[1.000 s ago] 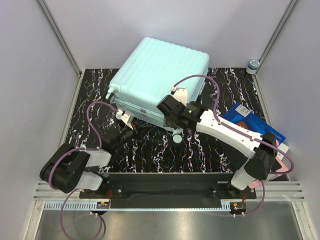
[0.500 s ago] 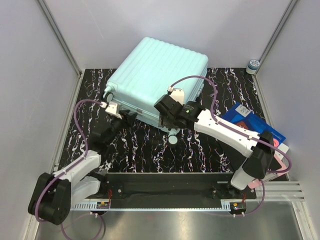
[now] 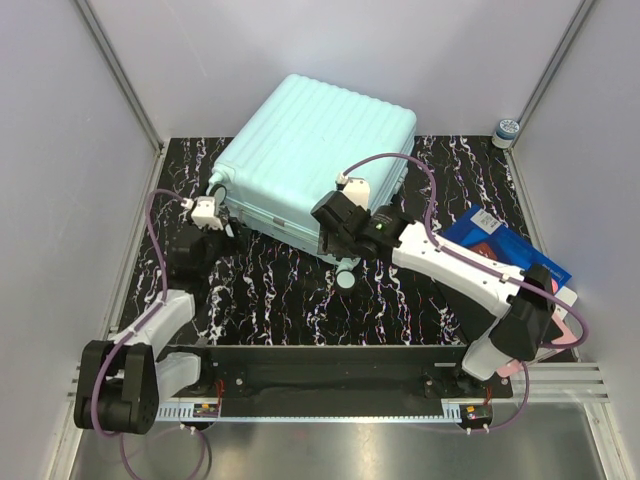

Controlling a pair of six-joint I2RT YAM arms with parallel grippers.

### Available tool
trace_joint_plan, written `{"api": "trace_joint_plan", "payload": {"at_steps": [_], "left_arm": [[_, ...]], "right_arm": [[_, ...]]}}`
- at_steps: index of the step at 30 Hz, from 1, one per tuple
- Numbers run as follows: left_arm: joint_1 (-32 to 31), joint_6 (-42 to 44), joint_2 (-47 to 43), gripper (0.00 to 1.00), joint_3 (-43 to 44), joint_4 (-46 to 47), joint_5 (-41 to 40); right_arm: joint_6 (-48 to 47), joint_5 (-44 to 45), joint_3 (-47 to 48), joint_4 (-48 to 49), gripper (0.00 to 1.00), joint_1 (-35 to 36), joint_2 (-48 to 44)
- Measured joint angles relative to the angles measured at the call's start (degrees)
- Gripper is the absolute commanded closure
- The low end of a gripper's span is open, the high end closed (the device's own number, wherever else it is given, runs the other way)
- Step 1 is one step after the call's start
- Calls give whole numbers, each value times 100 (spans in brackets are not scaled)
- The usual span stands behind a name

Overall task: Pack the luggage
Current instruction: Zip the luggage at the center of the board.

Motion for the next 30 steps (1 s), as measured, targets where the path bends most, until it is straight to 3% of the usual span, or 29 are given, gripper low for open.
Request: {"api": "trace_joint_plan", "payload": {"at_steps": [16, 26, 30], "left_arm": [[81, 37, 964, 24, 708, -76, 960], [92, 125, 1165, 27, 909, -175, 1082], [98, 136, 1226, 35, 999, -243, 1062]], "right_arm": [[-42, -26, -660, 577, 100, -133, -509], [-225, -63, -949, 586, 100, -352, -841], [-234, -63, -951, 586, 100, -352, -841]]}}
